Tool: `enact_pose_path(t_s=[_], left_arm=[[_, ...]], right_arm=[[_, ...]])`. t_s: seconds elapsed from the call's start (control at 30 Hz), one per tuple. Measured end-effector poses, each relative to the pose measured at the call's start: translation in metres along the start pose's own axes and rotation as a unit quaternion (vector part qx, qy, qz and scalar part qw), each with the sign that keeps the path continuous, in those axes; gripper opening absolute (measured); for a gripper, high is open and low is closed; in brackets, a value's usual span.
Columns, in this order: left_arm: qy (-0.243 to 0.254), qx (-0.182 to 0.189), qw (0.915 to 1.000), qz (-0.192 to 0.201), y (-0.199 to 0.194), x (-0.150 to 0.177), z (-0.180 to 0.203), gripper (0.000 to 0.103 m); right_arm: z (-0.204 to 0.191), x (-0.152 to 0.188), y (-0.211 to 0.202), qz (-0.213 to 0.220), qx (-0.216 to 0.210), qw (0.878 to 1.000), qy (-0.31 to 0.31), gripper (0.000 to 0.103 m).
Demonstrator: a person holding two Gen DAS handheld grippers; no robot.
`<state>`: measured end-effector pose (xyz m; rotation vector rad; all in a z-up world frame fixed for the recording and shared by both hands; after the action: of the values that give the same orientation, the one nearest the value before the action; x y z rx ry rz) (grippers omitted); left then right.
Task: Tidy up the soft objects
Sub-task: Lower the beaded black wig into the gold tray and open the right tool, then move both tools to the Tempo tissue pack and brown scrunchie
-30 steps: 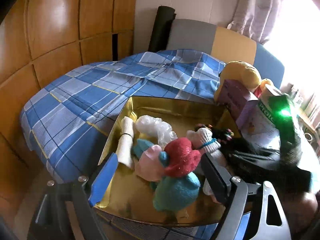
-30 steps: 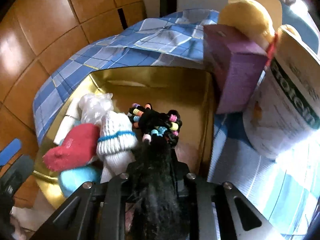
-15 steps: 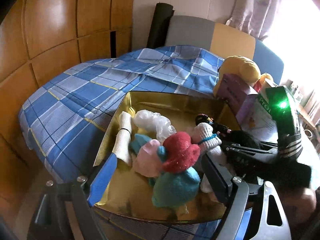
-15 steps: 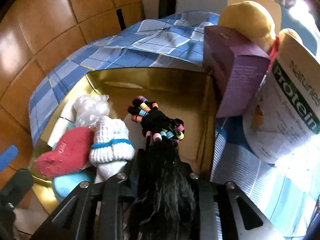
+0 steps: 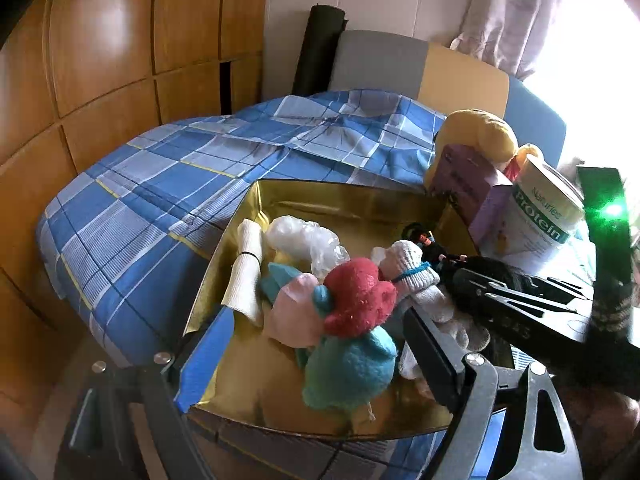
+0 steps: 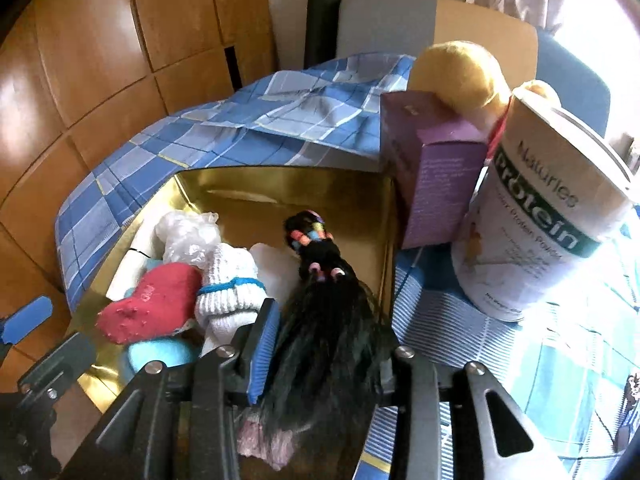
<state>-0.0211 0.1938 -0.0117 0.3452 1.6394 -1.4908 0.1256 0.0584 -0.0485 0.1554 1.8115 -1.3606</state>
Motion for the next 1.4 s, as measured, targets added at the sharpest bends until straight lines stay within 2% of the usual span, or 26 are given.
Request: enact_pose_path(t_s=[0.23, 0.57, 0.87, 1.2, 1.4], left_arm=[[-0.007, 0.002, 1.0, -0.001, -0.001, 0.0, -0.002, 0.087], [0.005, 0.003, 1.0, 0.005, -0.004, 0.0, 0.004, 0.087], [0.0, 0.022, 0.9997, 0.012, -0.007, 0.001, 0.009, 0.087], [0.045, 0.062, 0.9969, 0.018, -0.016, -0.001, 0.046, 0.087], [0.086, 0.105, 0.9906, 0.017, -0.024, 0.001, 0.072, 0.087]], right_arm=[[-0.011, 0.004, -0.02, 0.02, 0.012, 0.999, -0.033, 0.037], [-0.003, 0.021, -0.043, 0.026, -0.005, 0.999, -0.046, 0.037], [0.032, 0.034, -0.067, 0.04, 0.021, 0.999, -0.017, 0.037], [0.118, 0.063, -0.071, -0.002, 0.061, 0.994, 0.093, 0.037], [0.197, 0.088, -0.09, -0.023, 0.095, 0.973, 0.208, 0.037]])
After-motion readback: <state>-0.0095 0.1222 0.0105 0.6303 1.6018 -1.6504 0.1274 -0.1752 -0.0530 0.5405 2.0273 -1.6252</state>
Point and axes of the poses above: each gripper's, at about its wrist camera, not at the fingertips, and y roughly the way its jaws point, z to its right, x to its underside, the point moved 1 cm from there along y, roughly the way its jaws point, and after that the axes turned 3 degrees about z, right-handed, at the moved point
